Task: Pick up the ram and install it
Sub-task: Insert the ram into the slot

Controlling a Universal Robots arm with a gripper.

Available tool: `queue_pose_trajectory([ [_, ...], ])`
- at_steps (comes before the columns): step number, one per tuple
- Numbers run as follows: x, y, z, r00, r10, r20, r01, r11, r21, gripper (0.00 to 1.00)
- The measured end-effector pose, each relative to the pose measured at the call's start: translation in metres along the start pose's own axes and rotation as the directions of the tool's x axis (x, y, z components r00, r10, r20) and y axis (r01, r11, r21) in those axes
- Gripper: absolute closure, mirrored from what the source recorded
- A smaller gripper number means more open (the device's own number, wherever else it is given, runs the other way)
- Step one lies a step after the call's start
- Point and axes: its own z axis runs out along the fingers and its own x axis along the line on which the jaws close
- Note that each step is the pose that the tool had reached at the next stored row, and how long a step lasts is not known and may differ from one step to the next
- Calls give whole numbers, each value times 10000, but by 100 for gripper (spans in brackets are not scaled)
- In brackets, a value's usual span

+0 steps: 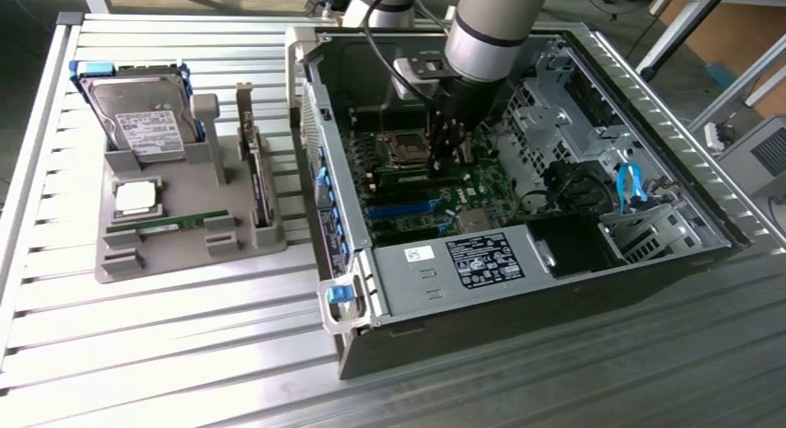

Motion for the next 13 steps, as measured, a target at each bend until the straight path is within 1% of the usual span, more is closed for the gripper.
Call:
queue_pose_trajectory([
  [3,-1,0,30,10000,-1,-3,1,10000,-2,87],
  [4,-3,13,41,10000,-2,7,2,10000,3,87],
  [6,-4,24,46,10000,0,1,0,10000,0,87],
  [7,-5,40,47,10000,0,2,0,10000,1,87],
  [8,-9,74,48,10000,-6,0,6,10000,10,87],
  [9,-9,104,47,10000,1,-1,-1,10000,-4,87],
  [10,-11,113,48,10000,-3,-1,3,10000,4,87],
  [11,-11,120,48,10000,1,1,-1,10000,-3,87],
  [13,-11,121,48,10000,0,-1,0,10000,1,87],
])
